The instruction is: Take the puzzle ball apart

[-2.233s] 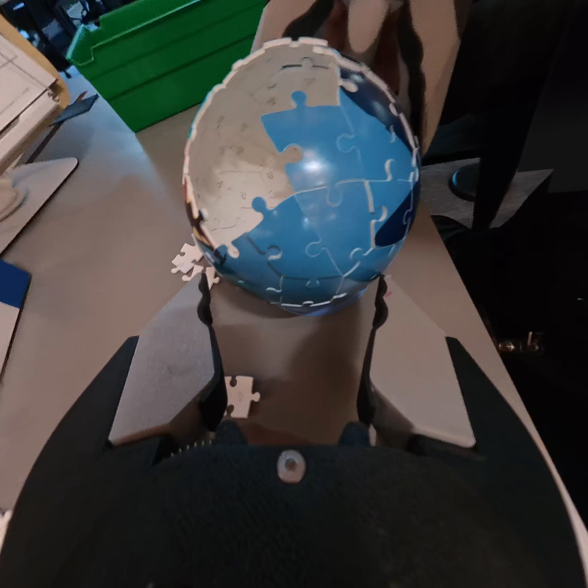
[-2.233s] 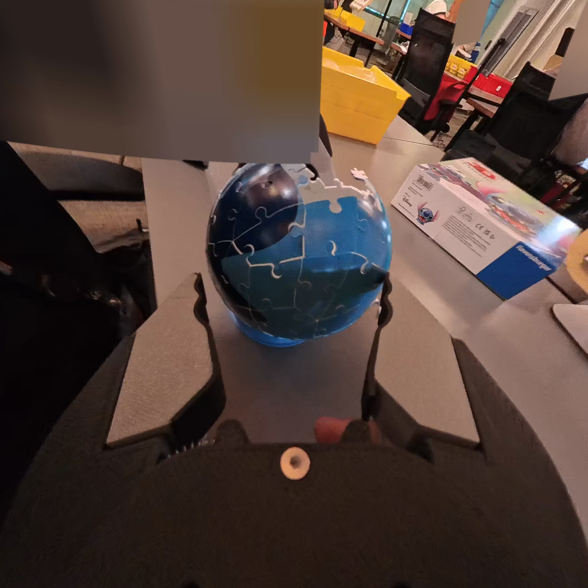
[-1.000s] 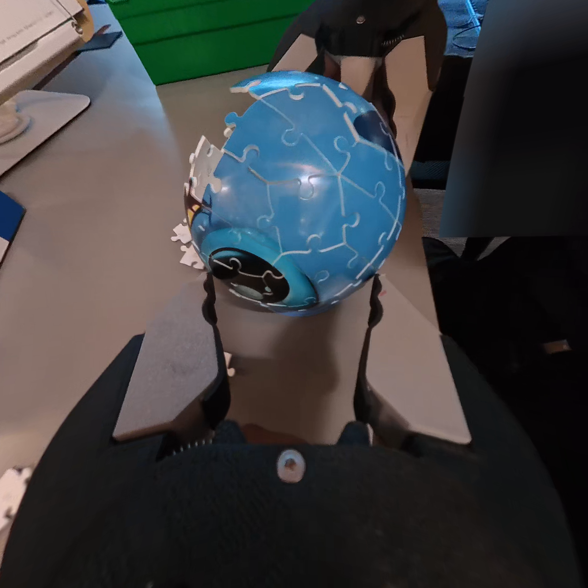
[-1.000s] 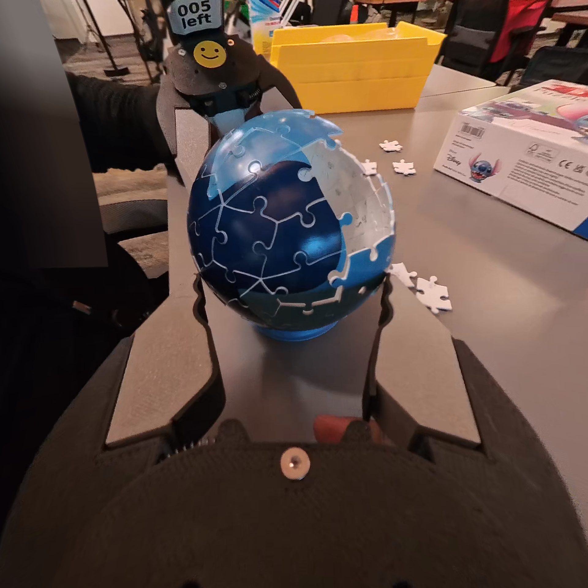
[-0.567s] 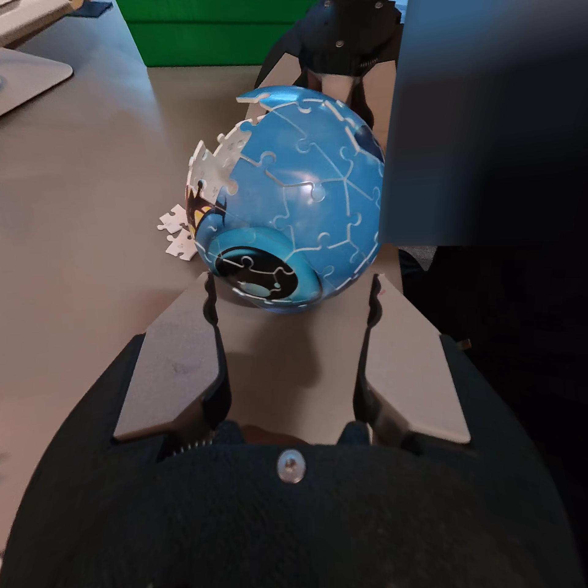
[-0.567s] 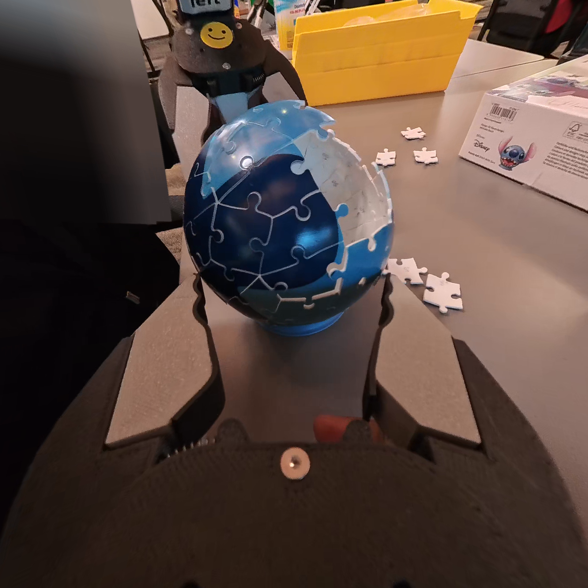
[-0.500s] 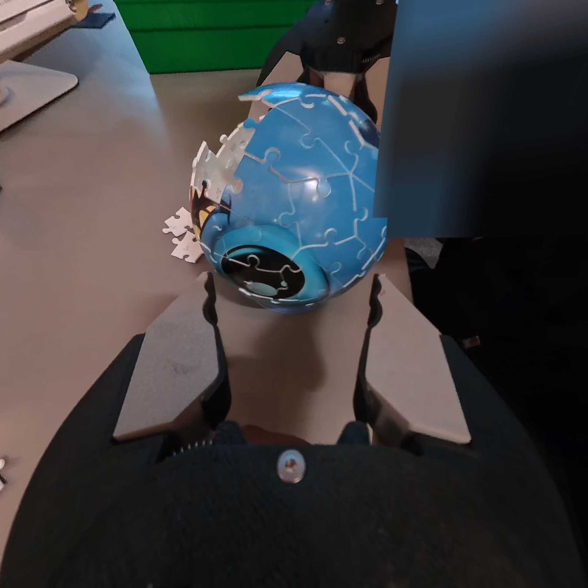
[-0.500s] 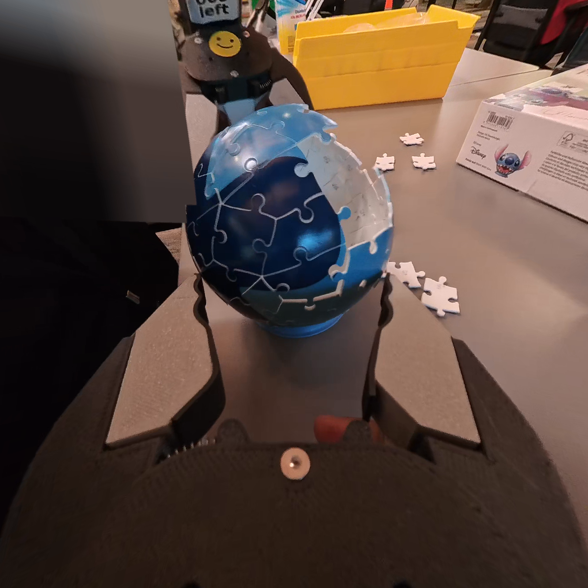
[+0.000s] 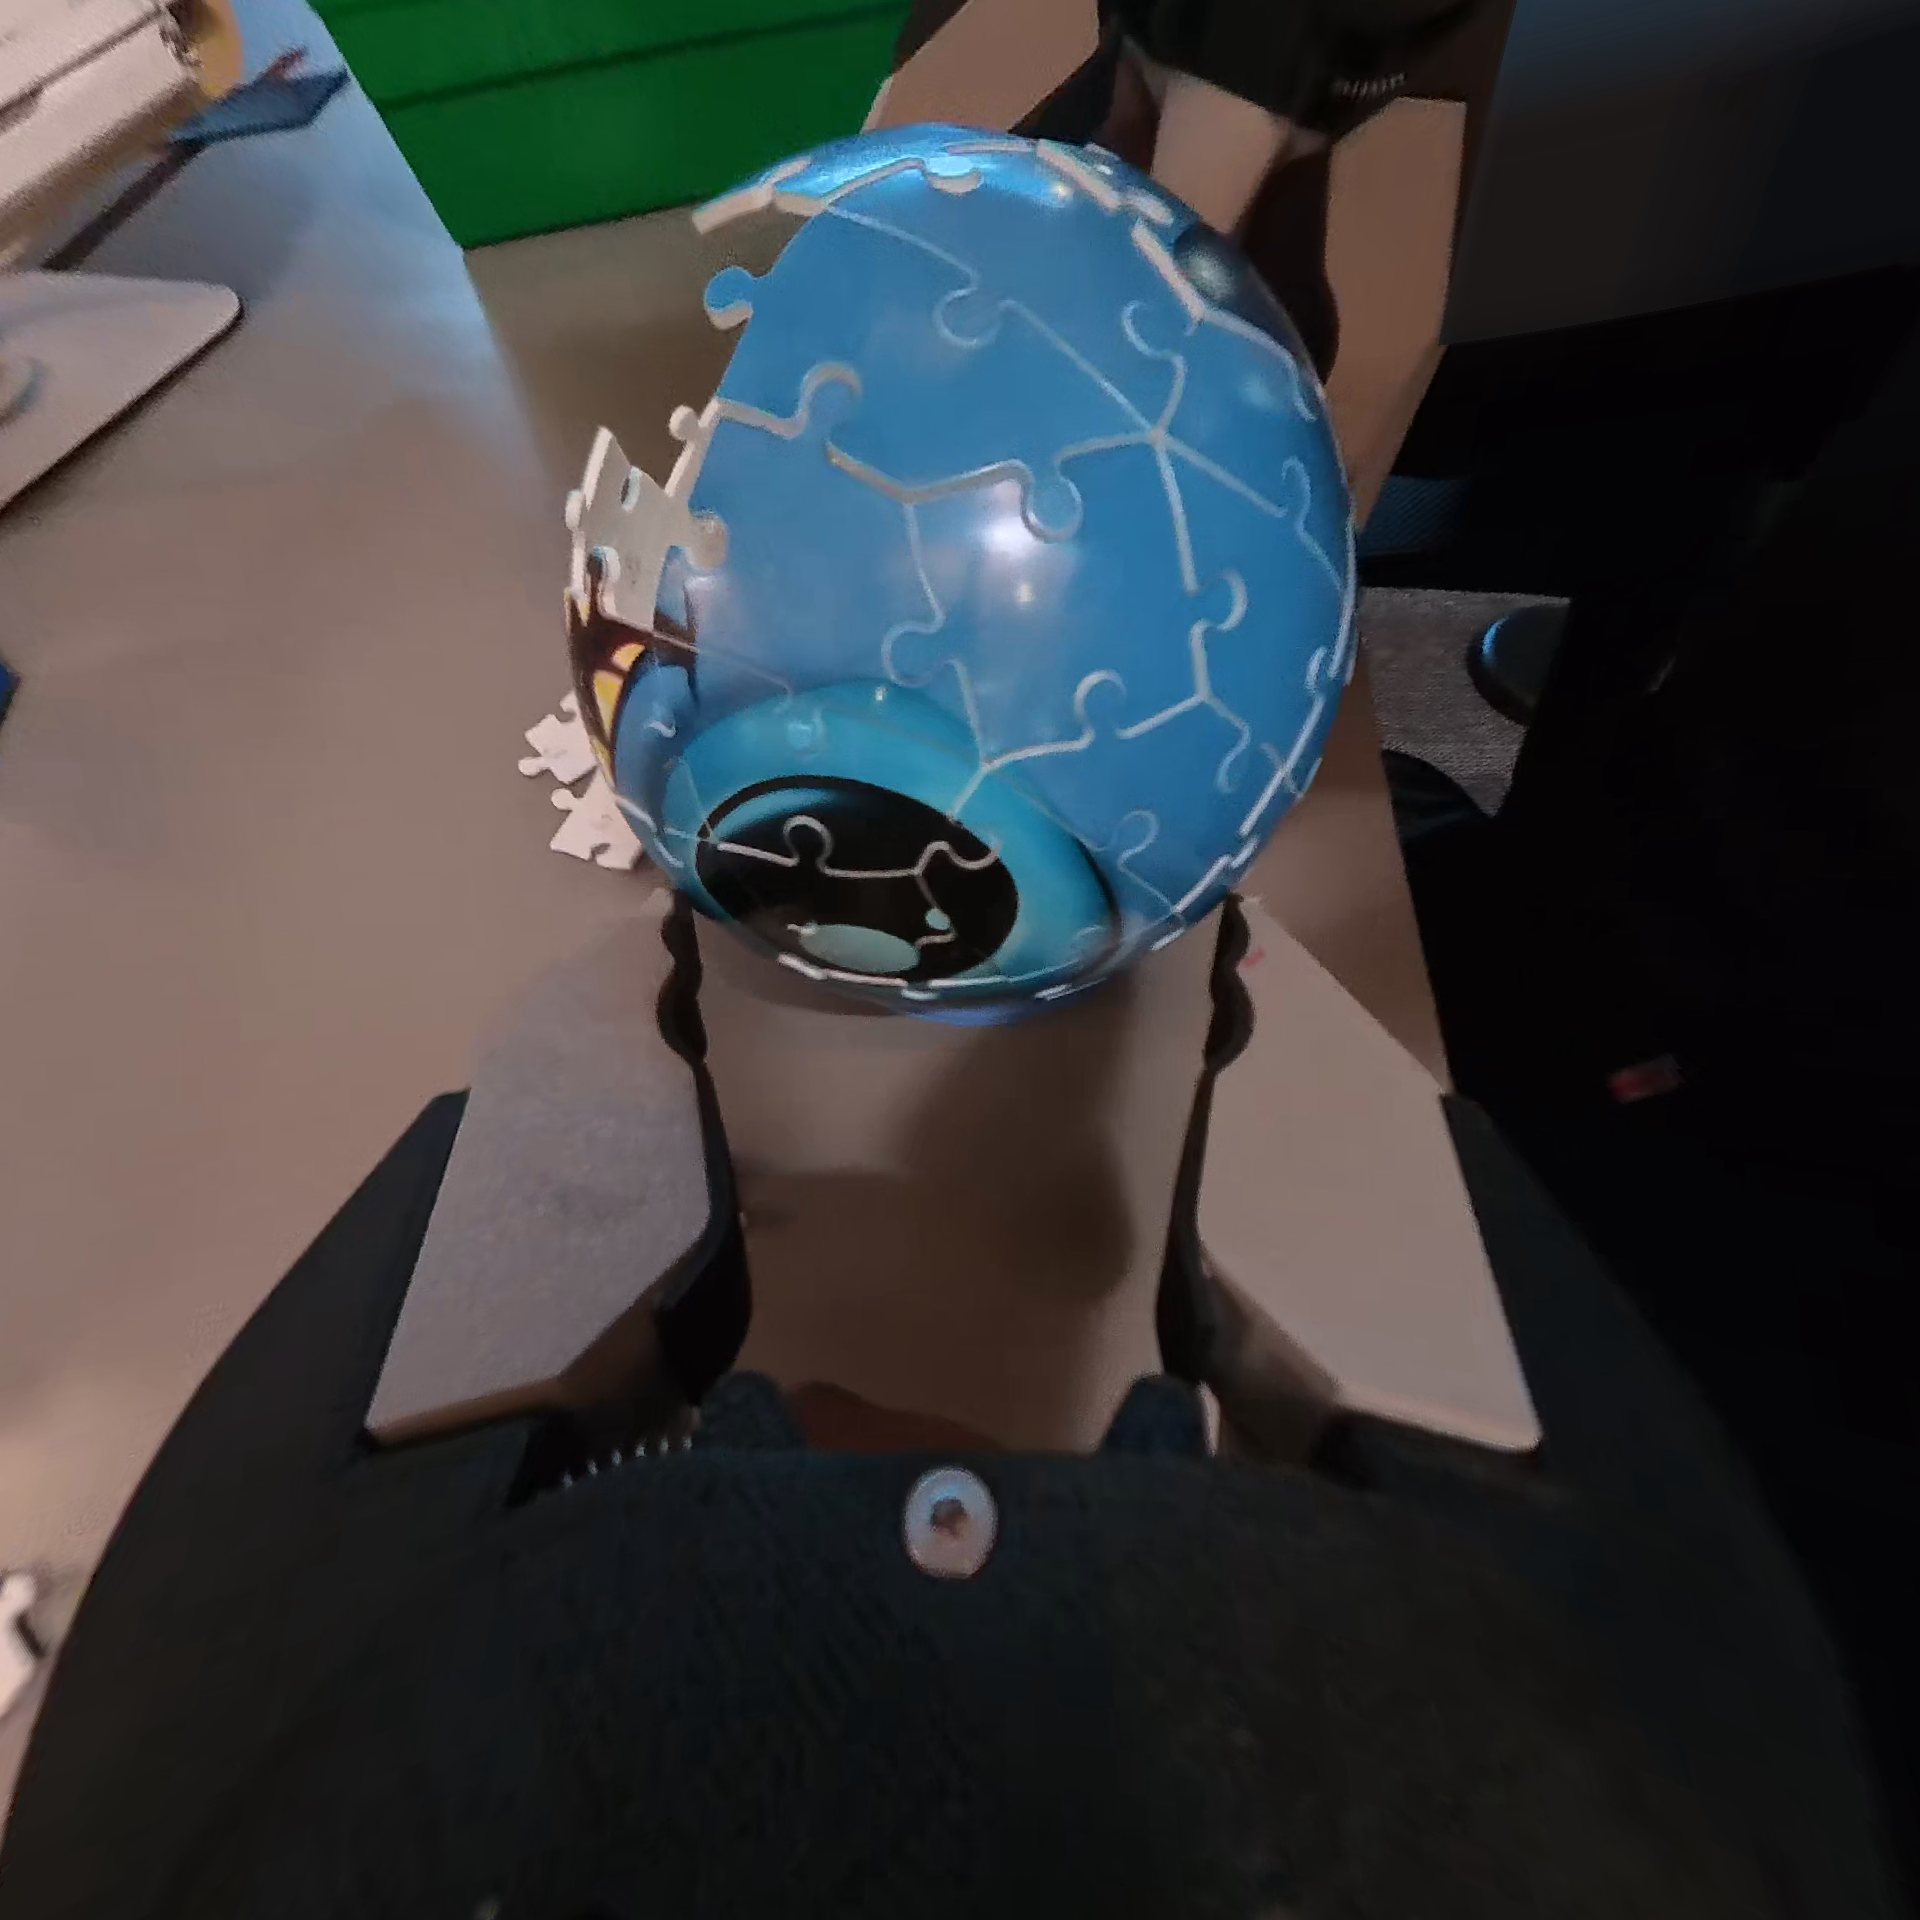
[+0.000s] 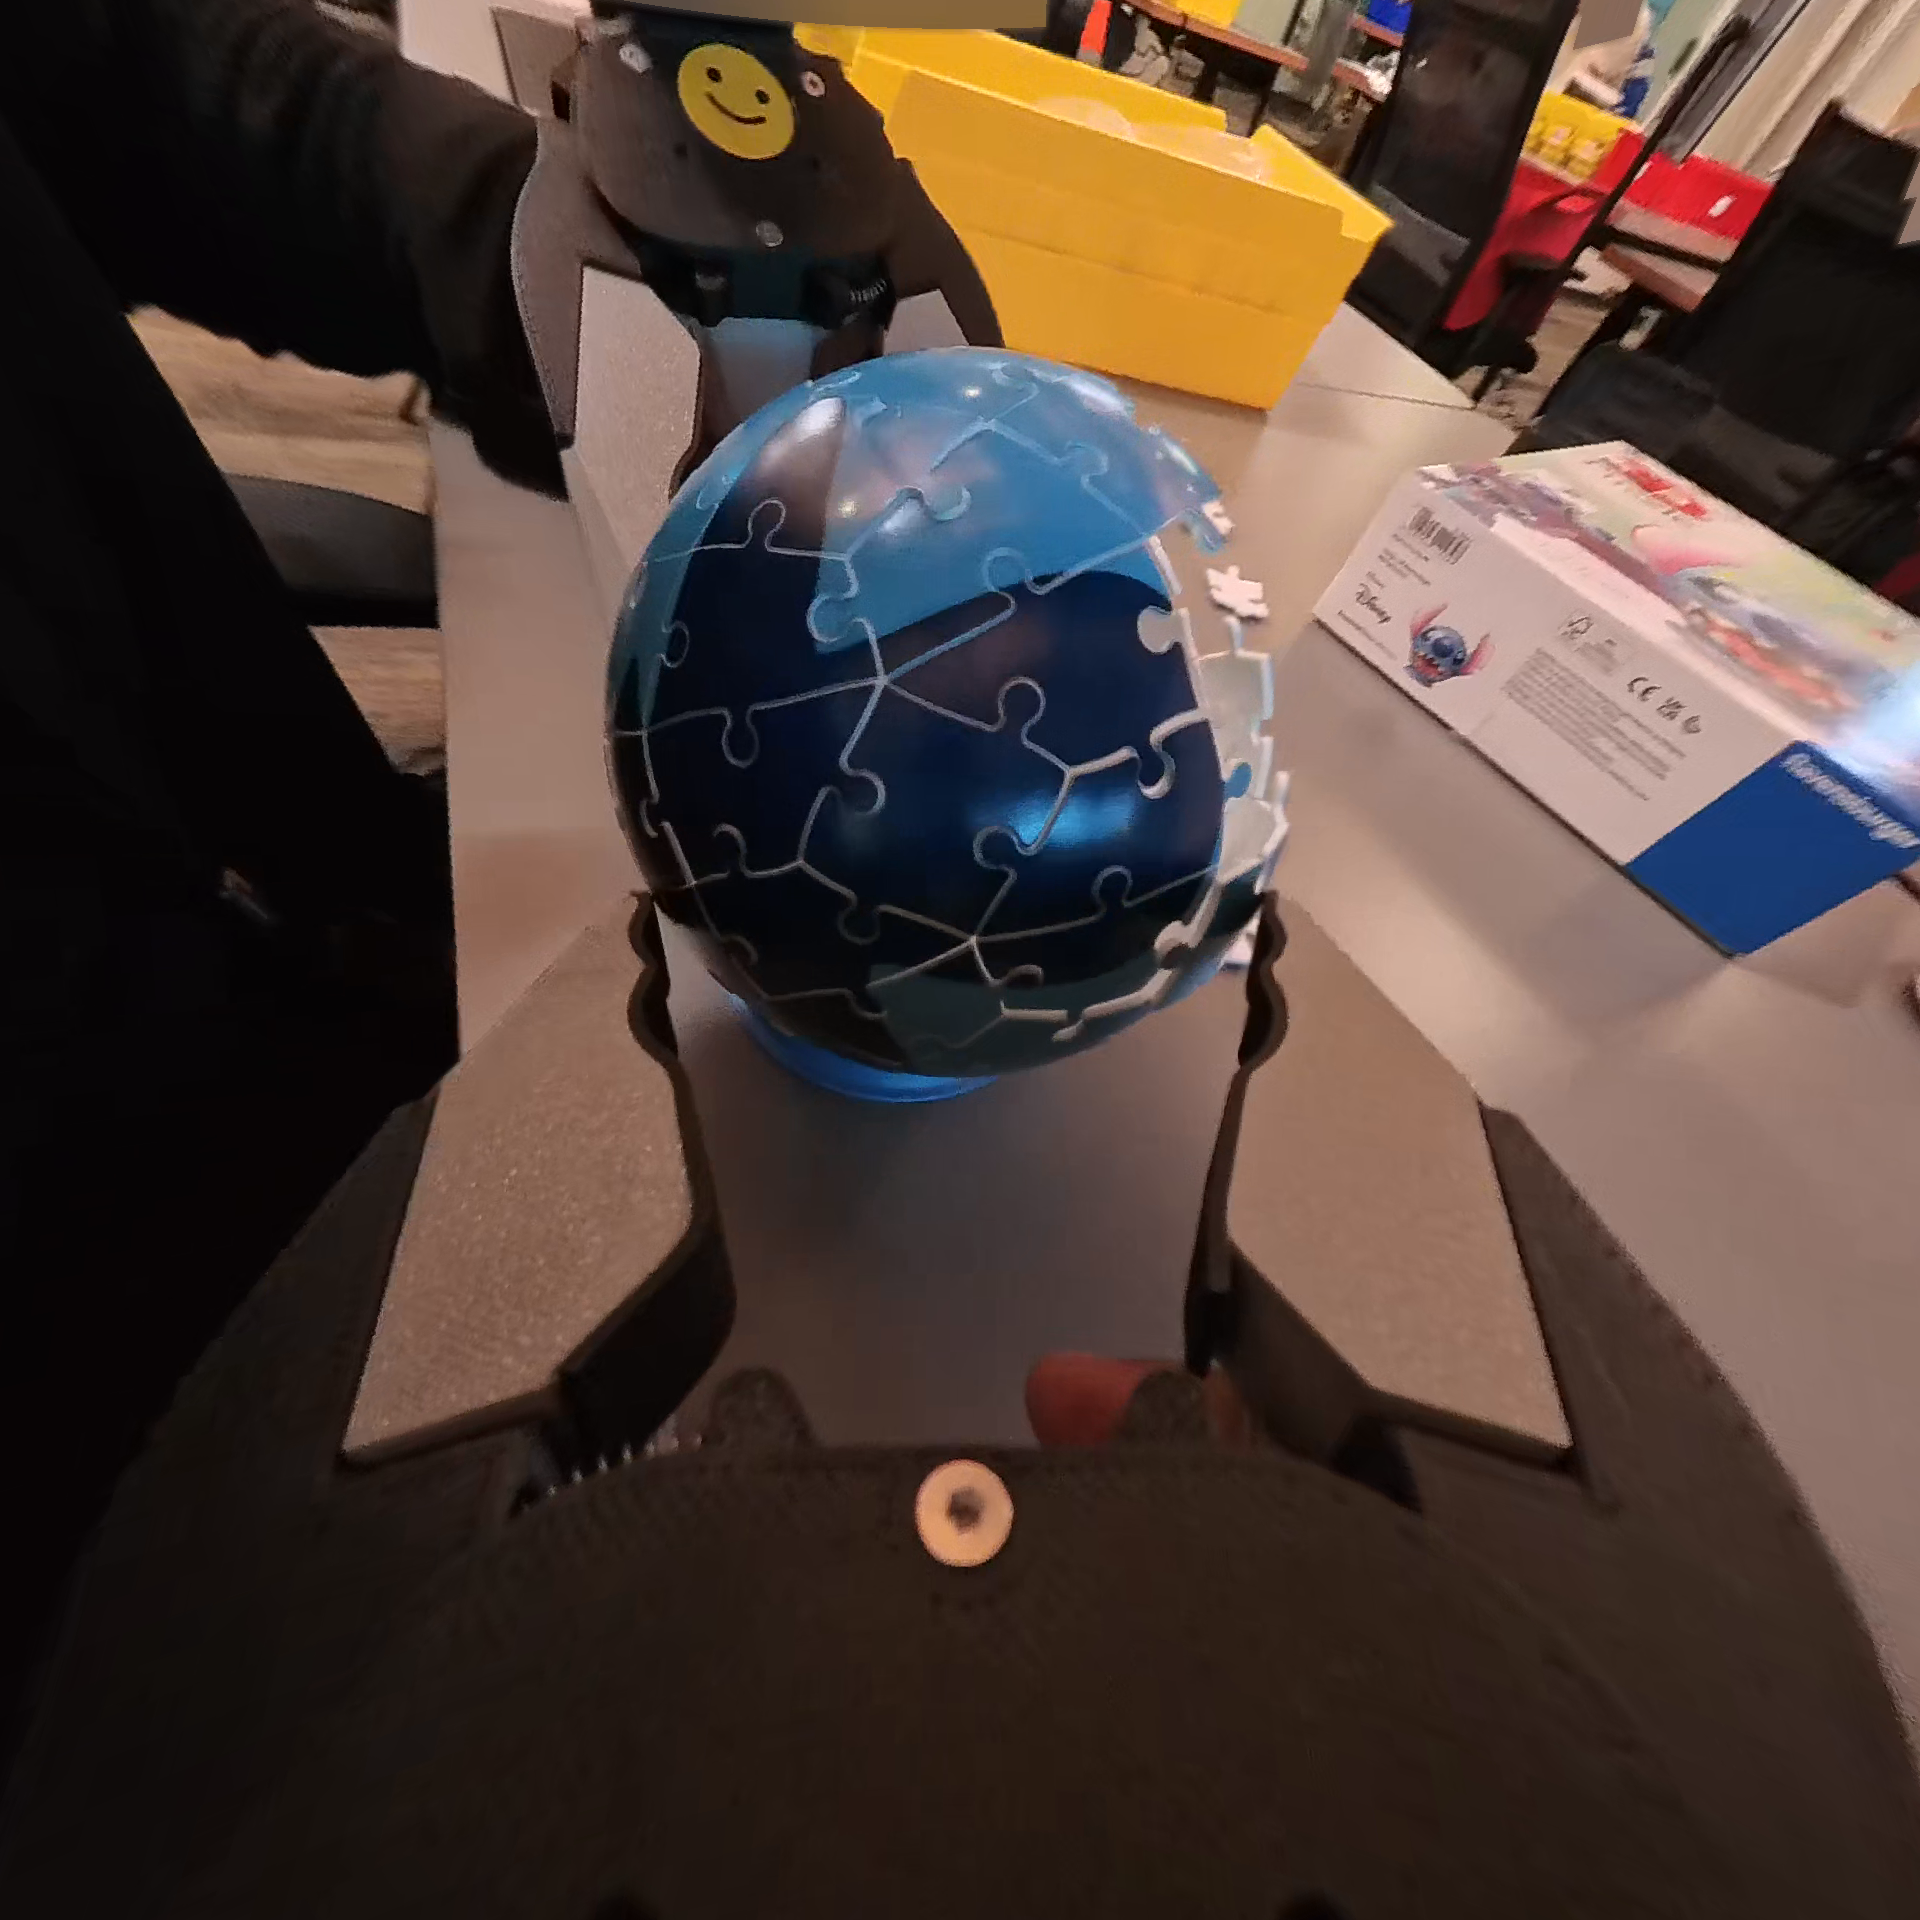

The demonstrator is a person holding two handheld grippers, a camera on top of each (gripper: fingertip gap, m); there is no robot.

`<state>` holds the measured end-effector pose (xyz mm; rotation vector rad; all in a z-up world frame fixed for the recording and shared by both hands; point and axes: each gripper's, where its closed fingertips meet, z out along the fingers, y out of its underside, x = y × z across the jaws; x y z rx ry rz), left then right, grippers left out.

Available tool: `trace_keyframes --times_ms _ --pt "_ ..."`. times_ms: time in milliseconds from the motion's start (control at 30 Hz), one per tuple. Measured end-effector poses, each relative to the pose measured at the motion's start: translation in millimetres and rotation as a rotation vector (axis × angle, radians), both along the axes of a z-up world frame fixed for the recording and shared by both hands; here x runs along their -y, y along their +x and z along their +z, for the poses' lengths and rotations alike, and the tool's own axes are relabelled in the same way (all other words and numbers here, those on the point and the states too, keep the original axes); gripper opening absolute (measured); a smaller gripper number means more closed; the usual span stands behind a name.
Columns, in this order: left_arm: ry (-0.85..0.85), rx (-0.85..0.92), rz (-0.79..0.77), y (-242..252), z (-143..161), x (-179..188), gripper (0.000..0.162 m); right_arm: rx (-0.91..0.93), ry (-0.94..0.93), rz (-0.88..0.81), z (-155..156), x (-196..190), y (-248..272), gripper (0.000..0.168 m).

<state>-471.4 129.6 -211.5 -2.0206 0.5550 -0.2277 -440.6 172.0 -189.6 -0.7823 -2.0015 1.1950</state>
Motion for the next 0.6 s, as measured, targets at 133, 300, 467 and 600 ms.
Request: trace_keyframes --times_ms 133,300,467,600 --pt "-0.03 0.015 0.012 5.8 1.2 10.8 0.1 0.082 -0.087 0.056 -3.8 0.0 3.1 0.106" --pt "-0.061 -0.09 0.093 -51.8 8.7 38.8 0.088 0.035 -0.219 0.09 16.0 -25.9 9.0 0.102" --pt "-0.062 -0.053 0.187 -106.8 22.1 43.2 0.068 -0.002 -0.332 0.037 37.3 -75.1 -0.4 0.092" --pt "-0.123 -0.004 0.121 -103.7 8.9 31.1 0.069 0.06 -0.281 0.065 34.7 -85.0 -13.6 0.091"
